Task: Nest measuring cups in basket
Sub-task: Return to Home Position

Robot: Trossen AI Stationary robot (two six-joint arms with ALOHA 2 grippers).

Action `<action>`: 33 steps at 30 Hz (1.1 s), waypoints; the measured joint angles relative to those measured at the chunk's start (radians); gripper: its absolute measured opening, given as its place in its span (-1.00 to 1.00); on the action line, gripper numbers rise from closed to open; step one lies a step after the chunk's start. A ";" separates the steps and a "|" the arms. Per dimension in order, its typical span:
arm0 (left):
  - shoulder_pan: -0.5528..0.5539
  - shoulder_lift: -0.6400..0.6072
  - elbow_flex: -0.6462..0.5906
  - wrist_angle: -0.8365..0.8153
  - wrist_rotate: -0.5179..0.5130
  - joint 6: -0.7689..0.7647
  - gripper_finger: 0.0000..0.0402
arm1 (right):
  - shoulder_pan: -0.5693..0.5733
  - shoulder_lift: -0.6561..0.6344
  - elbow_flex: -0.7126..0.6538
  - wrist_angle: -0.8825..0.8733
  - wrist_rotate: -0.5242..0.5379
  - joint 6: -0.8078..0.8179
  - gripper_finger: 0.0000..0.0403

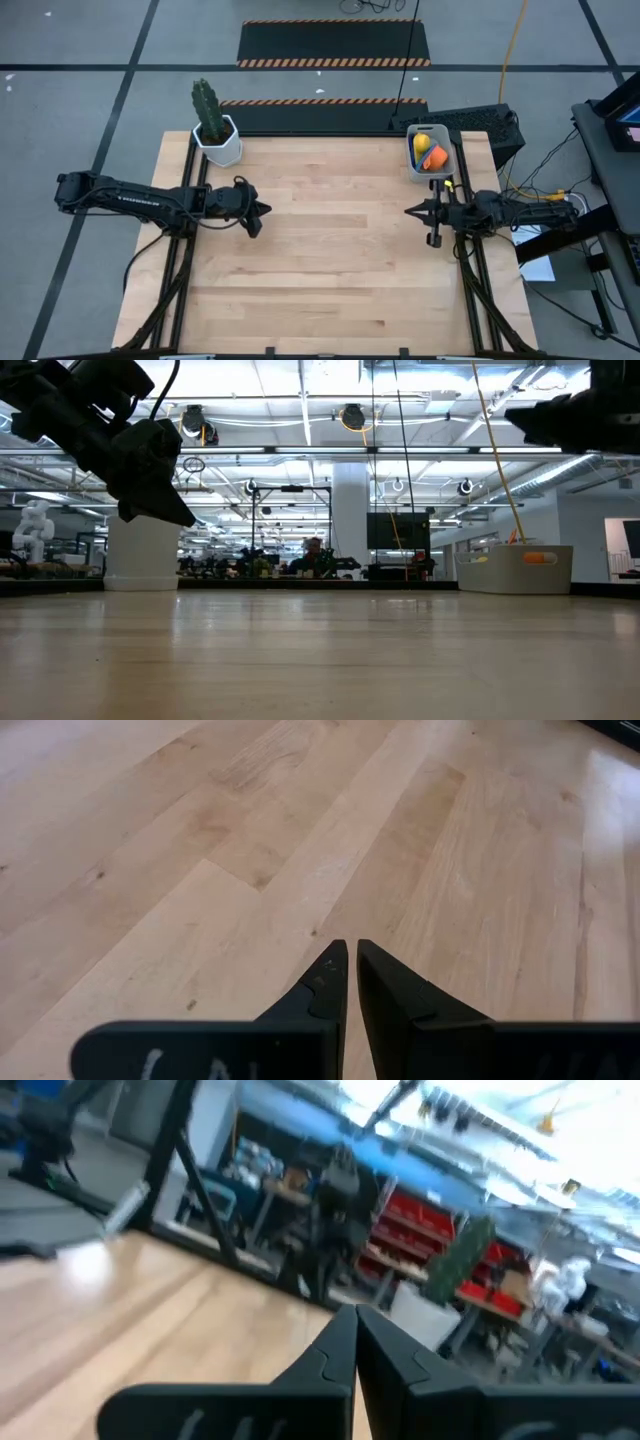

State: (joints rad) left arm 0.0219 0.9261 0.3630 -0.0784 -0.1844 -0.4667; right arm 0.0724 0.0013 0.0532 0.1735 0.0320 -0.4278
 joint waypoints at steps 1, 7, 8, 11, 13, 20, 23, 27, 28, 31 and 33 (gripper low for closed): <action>0.000 0.000 0.000 0.000 0.000 0.000 -0.85 | 0.001 0.000 0.000 -0.022 0.015 0.000 -1.00; 0.000 0.000 0.000 0.012 0.000 0.000 -0.85 | 0.001 0.000 0.000 -0.166 0.059 0.110 -1.00; 0.000 0.000 0.000 0.022 0.000 0.001 -0.85 | 0.001 0.000 0.000 -0.176 0.043 0.122 -1.00; 0.000 0.000 0.000 0.036 -0.001 0.013 -0.85 | 0.002 0.000 -0.001 -0.174 0.034 0.127 -1.00; 0.000 0.000 0.000 0.036 -0.001 0.016 -0.85 | 0.002 0.000 -0.002 -0.162 0.044 0.124 -1.00; 0.000 -0.006 0.000 0.058 -0.001 0.048 -0.85 | 0.000 0.001 -0.002 -0.131 0.072 0.138 -1.00; 0.000 -0.018 0.000 0.081 -0.008 0.071 -0.85 | 0.000 0.001 -0.002 -0.131 0.070 0.140 -1.00; 0.000 -0.044 0.001 0.094 -0.037 0.097 -0.85 | 0.000 0.002 -0.002 -0.132 0.058 0.154 -1.00; 0.000 -0.053 0.001 0.095 -0.042 0.108 -0.85 | 0.000 0.002 -0.002 -0.133 0.045 0.155 -1.00; 0.000 -0.083 0.001 0.097 -0.045 0.136 -0.85 | 0.000 0.002 -0.003 -0.133 0.043 0.169 -1.00; 0.000 -0.107 0.001 0.099 -0.045 0.151 -0.85 | 0.000 0.002 -0.003 -0.134 0.045 0.173 -1.00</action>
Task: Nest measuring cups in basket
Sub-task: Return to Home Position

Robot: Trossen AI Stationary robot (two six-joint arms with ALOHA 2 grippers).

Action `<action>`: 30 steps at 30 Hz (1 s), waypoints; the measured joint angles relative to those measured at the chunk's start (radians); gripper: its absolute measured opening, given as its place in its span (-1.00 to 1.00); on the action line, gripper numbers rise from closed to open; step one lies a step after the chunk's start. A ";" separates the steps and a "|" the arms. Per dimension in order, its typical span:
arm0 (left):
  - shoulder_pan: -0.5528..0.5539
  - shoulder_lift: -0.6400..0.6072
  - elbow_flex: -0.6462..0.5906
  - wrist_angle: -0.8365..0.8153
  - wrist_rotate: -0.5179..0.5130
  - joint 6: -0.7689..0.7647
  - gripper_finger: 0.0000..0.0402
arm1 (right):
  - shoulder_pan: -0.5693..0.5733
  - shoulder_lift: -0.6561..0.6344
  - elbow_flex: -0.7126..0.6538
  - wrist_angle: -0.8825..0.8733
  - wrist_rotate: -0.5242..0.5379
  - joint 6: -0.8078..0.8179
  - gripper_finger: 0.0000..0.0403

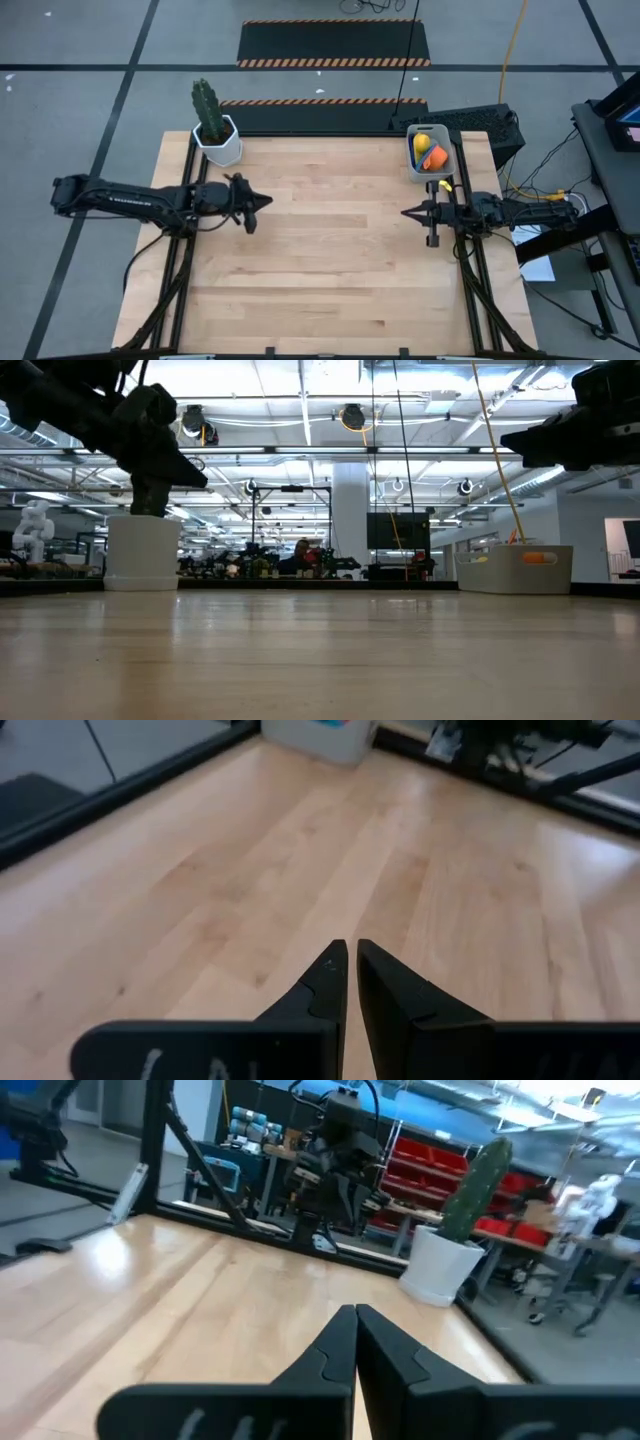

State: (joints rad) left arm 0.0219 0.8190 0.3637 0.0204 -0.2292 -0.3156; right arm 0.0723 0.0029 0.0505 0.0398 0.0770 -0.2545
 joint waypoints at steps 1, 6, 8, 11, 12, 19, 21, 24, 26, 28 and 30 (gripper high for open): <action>0.000 -0.014 0.000 0.000 0.000 0.009 -0.85 | 0.000 0.000 0.000 -0.001 0.007 -0.014 -1.00; 0.000 -0.106 0.000 -0.001 0.000 0.075 -0.85 | 0.000 0.000 0.000 0.000 0.025 -0.049 -1.00; 0.000 -0.146 0.000 -0.001 0.000 0.121 -0.85 | 0.000 0.000 0.000 0.000 0.024 -0.045 -1.00; 0.000 -0.201 0.000 -0.021 0.000 0.178 -0.85 | 0.000 0.000 0.000 0.000 0.024 -0.046 -1.00; 0.000 -0.217 0.000 -0.031 0.000 0.195 -0.86 | 0.000 0.000 0.000 0.000 0.024 -0.045 -1.00; 0.000 -0.334 -0.036 -0.053 0.013 0.303 -0.97 | 0.000 0.000 0.000 0.000 0.024 -0.046 -1.00; 0.000 -0.366 -0.063 -0.044 0.023 0.313 -0.98 | 0.000 0.000 0.000 0.000 0.024 -0.045 -1.00; 0.000 -0.416 -0.121 0.041 0.040 0.336 -0.98 | 0.000 0.000 0.000 0.001 0.024 -0.046 -1.00; 0.000 -0.440 -0.161 0.100 0.045 0.346 -0.98 | 0.000 0.000 0.000 0.001 0.024 -0.046 -1.00; 0.000 -0.455 -0.200 0.156 0.045 0.350 -0.98 | 0.000 0.000 0.000 0.001 0.024 -0.046 -1.00; 0.000 -0.461 -0.242 0.197 0.045 0.352 -0.98 | 0.000 0.000 0.000 0.001 0.024 -0.046 -1.00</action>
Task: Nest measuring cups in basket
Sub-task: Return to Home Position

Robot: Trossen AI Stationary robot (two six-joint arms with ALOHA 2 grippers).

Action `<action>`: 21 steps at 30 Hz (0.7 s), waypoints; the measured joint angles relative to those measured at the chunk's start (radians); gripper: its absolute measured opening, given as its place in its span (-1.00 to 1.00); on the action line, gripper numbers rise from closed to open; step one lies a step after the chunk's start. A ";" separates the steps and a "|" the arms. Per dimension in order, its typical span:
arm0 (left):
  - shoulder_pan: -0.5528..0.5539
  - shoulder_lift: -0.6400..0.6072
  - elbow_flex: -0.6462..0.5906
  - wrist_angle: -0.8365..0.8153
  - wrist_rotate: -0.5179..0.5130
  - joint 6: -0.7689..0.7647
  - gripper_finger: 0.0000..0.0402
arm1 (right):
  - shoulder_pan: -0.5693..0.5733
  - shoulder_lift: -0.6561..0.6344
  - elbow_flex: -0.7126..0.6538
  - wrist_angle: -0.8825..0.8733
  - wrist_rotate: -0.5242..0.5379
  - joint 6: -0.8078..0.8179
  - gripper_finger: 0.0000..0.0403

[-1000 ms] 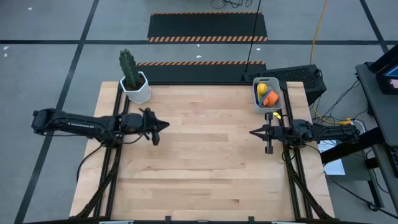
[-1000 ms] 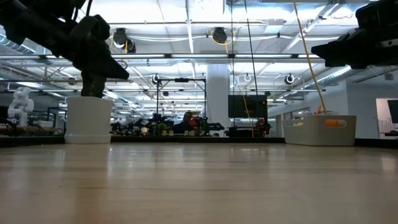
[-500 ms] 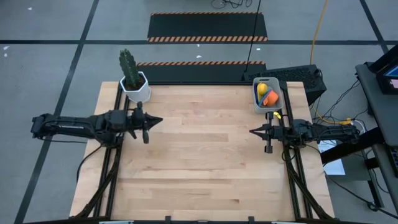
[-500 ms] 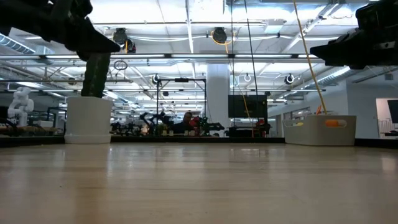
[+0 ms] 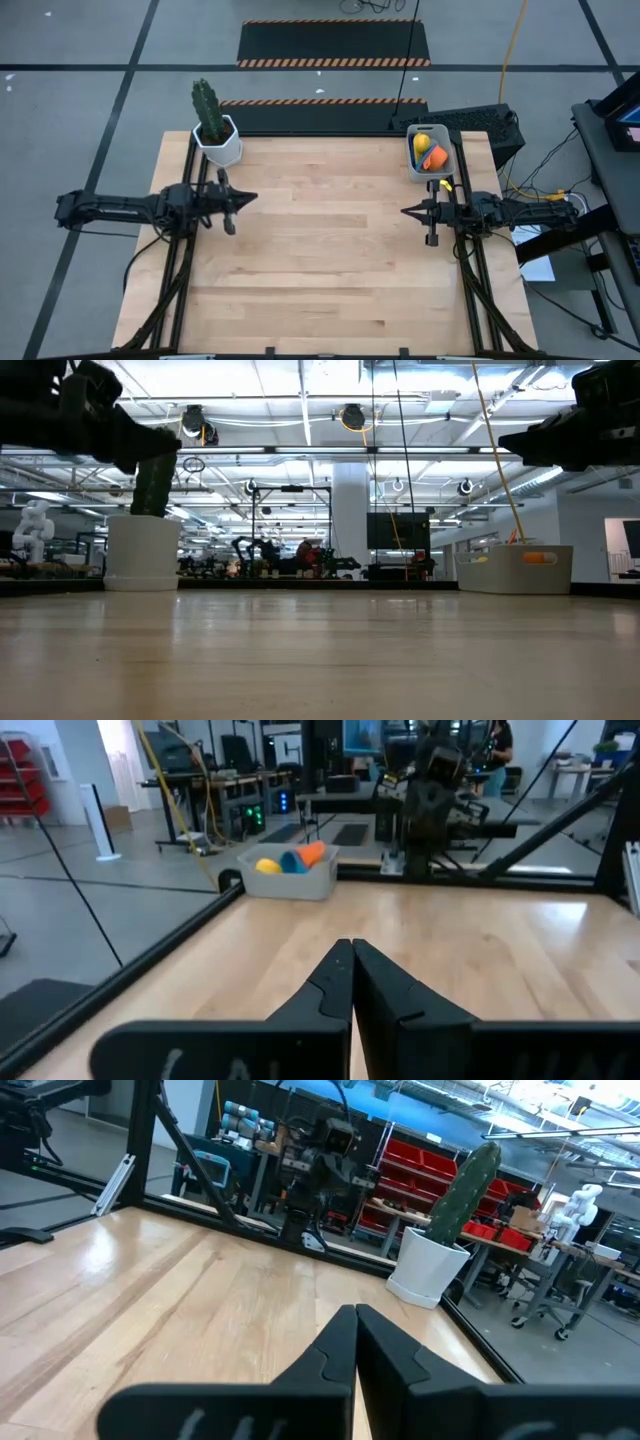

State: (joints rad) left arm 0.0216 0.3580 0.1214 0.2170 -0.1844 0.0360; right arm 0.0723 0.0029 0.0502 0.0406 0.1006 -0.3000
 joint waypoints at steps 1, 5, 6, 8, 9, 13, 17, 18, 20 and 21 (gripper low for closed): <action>0.000 0.000 -0.018 0.020 0.000 -0.001 -0.98 | 0.000 0.000 0.000 0.000 0.000 0.000 -1.00; 0.000 -0.001 -0.070 0.087 0.000 -0.008 -0.99 | 0.000 0.000 0.000 0.000 0.000 0.000 -1.00; 0.000 0.000 -0.080 0.113 0.000 -0.008 -0.99 | 0.000 0.000 0.000 0.000 0.000 0.000 -1.00; 0.000 -0.001 -0.088 0.157 0.001 0.011 -0.99 | 0.000 0.000 0.000 0.000 0.000 0.000 -1.00; -0.002 -0.002 -0.089 0.164 0.003 0.026 -0.99 | 0.000 0.000 0.000 0.000 0.000 0.000 -1.00; -0.010 -0.029 -0.112 0.141 0.008 0.056 -0.99 | 0.000 0.000 0.000 0.000 0.000 0.000 -1.00; -0.013 -0.080 -0.112 0.067 0.008 0.062 -0.99 | 0.000 0.000 -0.001 0.000 0.000 0.000 -1.00; -0.013 -0.096 -0.112 0.061 0.009 0.064 -0.99 | 0.000 0.000 0.000 0.000 0.000 0.000 -1.00; -0.013 -0.135 -0.112 0.053 0.009 0.068 -0.99 | 0.000 0.000 0.000 0.000 0.000 0.000 -1.00; -0.013 -0.156 -0.112 0.054 0.009 0.075 -0.99 | 0.000 0.000 -0.001 0.000 0.000 0.000 -1.00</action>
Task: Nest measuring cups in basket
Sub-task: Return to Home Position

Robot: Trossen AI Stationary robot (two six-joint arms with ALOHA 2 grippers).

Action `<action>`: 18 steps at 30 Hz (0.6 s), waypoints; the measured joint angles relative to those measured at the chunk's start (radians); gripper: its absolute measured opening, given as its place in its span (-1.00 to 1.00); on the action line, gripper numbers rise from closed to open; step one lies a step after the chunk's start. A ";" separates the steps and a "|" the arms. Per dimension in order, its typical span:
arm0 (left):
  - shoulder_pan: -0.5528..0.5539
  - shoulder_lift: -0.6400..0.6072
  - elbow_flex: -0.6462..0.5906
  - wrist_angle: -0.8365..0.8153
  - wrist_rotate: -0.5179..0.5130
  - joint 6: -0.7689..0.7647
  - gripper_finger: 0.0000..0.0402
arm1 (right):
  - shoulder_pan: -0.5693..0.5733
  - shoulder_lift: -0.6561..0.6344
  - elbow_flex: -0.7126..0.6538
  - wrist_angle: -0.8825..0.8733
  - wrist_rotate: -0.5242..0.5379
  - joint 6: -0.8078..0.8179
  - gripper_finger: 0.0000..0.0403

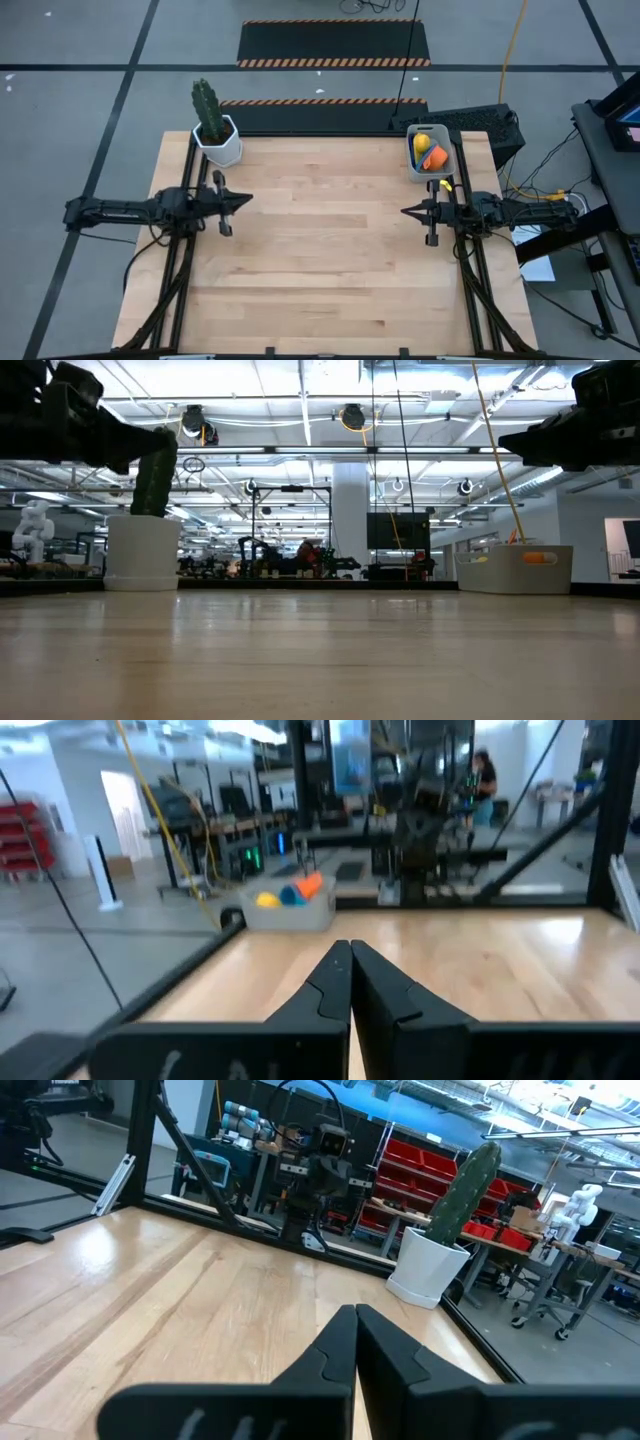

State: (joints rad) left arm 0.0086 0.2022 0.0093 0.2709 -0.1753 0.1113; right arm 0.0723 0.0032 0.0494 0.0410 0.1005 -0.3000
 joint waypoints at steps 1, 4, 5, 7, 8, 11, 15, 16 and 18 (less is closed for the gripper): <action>0.000 -0.023 0.000 0.000 0.000 0.005 -0.99 | 0.000 0.000 0.000 0.000 0.000 0.000 -1.00; 0.000 -0.097 0.000 -0.017 0.000 0.020 -0.99 | 0.000 0.000 0.000 0.000 0.000 0.000 -1.00; 0.000 -0.121 0.001 -0.035 0.000 0.023 -0.99 | 0.000 0.000 0.000 0.000 0.000 0.000 -1.00; 0.000 -0.170 0.001 -0.100 0.000 0.023 -0.99 | 0.000 0.000 0.000 0.000 0.000 0.000 -1.00; 0.000 -0.193 0.001 -0.139 0.000 0.020 -0.99 | 0.000 0.000 0.000 0.000 0.000 0.000 -1.00; 0.000 -0.200 0.001 -0.216 -0.001 -0.008 -0.99 | 0.000 0.000 0.000 0.000 0.000 0.000 -1.00; 0.003 -0.195 0.003 -0.236 0.036 -0.031 -0.99 | 0.000 0.000 0.000 0.000 0.000 0.000 -1.00; 0.003 -0.198 0.003 -0.237 0.041 -0.035 -0.99 | 0.000 0.000 0.000 0.000 0.000 0.000 -1.00; 0.002 -0.197 0.003 -0.239 0.044 -0.044 -0.97 | 0.000 0.000 0.000 0.000 0.000 0.000 -1.00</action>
State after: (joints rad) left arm 0.0109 0.0050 0.0124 0.0324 -0.1310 0.0675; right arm 0.0723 0.0032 0.0494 0.0414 0.1009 -0.3000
